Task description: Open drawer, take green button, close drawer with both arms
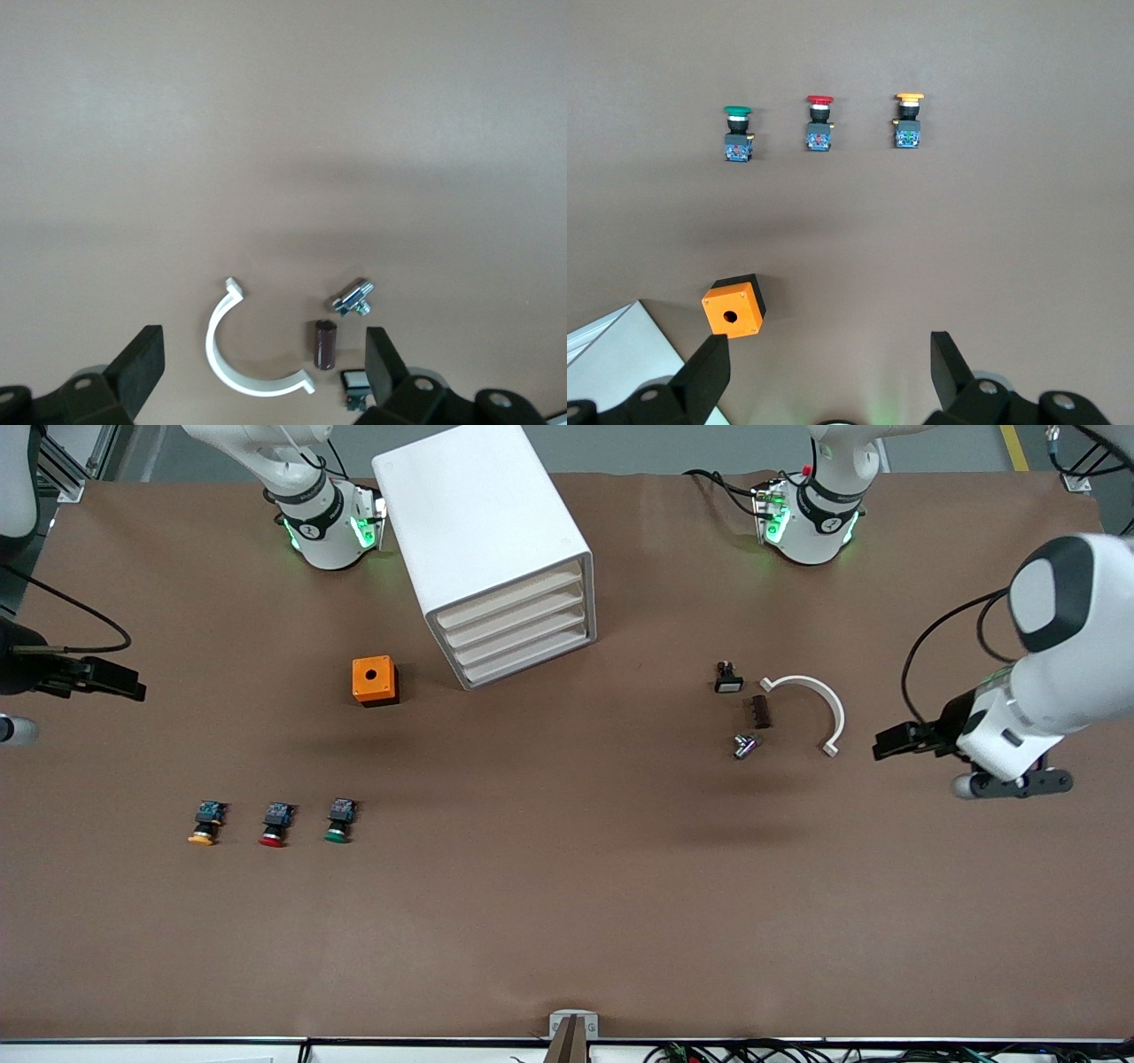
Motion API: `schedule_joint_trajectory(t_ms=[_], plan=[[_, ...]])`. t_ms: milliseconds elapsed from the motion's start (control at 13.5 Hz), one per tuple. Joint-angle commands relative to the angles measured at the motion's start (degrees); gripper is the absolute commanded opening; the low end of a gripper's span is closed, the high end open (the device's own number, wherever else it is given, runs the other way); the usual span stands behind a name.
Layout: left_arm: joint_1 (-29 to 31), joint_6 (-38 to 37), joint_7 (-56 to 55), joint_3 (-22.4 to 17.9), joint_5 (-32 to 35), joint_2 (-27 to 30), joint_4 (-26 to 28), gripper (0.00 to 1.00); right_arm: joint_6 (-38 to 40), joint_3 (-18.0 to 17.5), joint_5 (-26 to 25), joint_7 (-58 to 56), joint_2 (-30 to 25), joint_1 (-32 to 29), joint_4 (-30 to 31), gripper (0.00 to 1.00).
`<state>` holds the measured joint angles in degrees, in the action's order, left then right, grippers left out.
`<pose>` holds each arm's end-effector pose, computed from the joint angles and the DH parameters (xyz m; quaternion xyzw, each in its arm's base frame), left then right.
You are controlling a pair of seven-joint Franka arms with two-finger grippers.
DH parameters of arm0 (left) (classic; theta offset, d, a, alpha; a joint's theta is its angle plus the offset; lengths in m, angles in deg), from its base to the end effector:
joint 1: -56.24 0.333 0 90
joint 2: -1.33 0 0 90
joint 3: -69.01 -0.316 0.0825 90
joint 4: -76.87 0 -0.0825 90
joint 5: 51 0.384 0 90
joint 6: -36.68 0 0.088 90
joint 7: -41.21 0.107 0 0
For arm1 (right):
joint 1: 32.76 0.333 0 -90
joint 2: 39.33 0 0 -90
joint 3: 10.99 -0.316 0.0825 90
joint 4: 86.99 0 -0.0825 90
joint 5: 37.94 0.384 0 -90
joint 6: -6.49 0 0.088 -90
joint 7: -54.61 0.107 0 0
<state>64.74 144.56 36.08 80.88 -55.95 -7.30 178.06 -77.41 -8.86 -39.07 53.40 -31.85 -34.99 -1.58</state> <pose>0.6011 -0.0362 0.4728 0.9978 0.0301 -0.0196 0.0550 0.5790 -0.0451 0.5793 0.9965 -0.0277 -0.0788 0.0085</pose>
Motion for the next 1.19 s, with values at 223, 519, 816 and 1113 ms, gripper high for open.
schedule_joint_trajectory(t_ms=[223,519,816,1113], plan=[[-6.0,-5.9,1.0,-6.7,1.2,10.5,4.1,1.0,1.9,-0.6,0.9,0.5,-0.4,-3.5,-4.8,1.0],[-6.0,-9.4,1.0,-6.9,2.9,14.7,3.4,1.0,3.3,-0.8,1.2,1.0,-2.6,-3.7,-5.3,1.0],[-4.6,-15.8,1.2,-6.9,2.8,15.5,-1.7,1.0,5.9,-0.7,1.7,0.9,-6.1,-3.7,-4.0,1.0],[-4.5,-16.5,0.9,-6.9,2.8,15.1,-3.5,1.0,5.1,-1.2,1.8,0.9,-10.6,-3.5,1.8,1.0]])
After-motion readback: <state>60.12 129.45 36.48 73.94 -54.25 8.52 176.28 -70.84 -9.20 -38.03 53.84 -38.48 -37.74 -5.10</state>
